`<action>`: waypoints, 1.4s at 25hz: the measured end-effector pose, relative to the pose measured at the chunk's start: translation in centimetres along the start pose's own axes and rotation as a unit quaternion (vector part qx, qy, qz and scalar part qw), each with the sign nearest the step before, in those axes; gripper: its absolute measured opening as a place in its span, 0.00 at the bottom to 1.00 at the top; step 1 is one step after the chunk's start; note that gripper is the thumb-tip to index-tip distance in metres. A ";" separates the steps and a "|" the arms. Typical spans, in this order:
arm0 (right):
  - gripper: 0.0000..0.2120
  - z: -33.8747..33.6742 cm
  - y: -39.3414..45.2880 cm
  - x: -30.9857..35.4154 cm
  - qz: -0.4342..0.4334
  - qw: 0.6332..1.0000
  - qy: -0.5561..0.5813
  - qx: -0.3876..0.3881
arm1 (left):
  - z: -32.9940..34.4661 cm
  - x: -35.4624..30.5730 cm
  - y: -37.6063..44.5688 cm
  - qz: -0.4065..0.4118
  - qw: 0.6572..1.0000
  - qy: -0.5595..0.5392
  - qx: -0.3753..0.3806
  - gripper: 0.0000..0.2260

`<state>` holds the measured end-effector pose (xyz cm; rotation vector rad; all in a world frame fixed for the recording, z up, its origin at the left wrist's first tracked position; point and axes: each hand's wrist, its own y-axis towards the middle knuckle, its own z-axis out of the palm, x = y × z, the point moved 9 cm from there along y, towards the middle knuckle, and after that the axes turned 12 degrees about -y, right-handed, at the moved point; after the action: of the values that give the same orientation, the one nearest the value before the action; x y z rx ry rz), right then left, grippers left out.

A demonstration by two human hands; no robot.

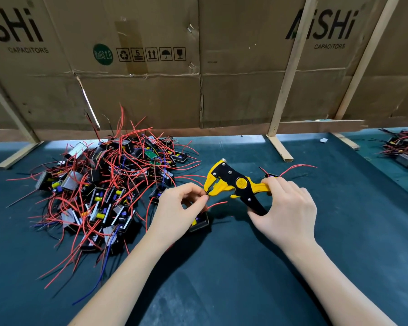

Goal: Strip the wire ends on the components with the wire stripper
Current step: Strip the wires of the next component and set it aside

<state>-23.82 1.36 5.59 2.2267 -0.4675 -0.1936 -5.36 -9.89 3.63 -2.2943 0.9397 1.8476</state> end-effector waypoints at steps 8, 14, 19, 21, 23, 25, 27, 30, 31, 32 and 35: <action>0.13 -0.8 0.1 0.0 -0.005 0.999 -0.015 -0.045 | 0.2 0.0 0.0 0.006 1.000 0.002 0.017 0.05; 0.13 -1.0 0.1 0.0 -0.006 0.999 -0.009 -0.046 | 0.0 -0.2 0.0 0.014 1.000 0.014 0.015 0.05; 0.13 -1.1 0.2 0.1 -0.010 0.999 -0.006 -0.048 | 0.0 -0.3 0.1 0.016 0.999 0.025 0.016 0.05; 0.14 -1.1 0.2 0.1 -0.011 0.999 -0.004 -0.048 | 0.0 -0.4 0.1 0.019 0.999 0.029 0.017 0.05; 0.14 -1.2 0.2 0.1 -0.010 0.999 0.000 -0.048 | 0.1 -0.4 0.0 0.022 0.999 0.032 0.020 0.06; 0.13 -1.2 0.2 0.1 -0.010 0.999 0.002 -0.049 | 0.1 -0.4 0.0 0.024 0.999 0.038 0.021 0.06; 0.13 -1.2 0.1 0.0 -0.009 0.999 0.004 -0.050 | 0.1 -0.5 0.0 0.027 0.998 0.042 0.023 0.06; 0.12 -1.0 0.1 0.0 -0.009 0.999 0.007 -0.047 | 0.1 -0.5 0.0 0.028 0.998 0.046 0.024 0.06; 0.12 -0.9 0.1 -0.1 -0.008 0.999 0.009 -0.044 | 0.1 -0.5 0.0 0.027 0.998 0.046 0.023 0.06; 0.11 -0.7 0.1 -0.1 -0.008 0.999 0.010 -0.040 | 0.0 -0.4 0.0 0.026 0.998 0.047 0.023 0.06; 0.13 -0.2 0.0 -0.1 -0.009 1.000 0.006 -0.021 | 0.1 -0.5 -0.1 0.025 0.998 0.047 0.024 0.05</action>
<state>-23.90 1.53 5.71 2.1900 -0.4324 -0.1986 -5.43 -9.56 3.97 -2.3682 1.0503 1.7285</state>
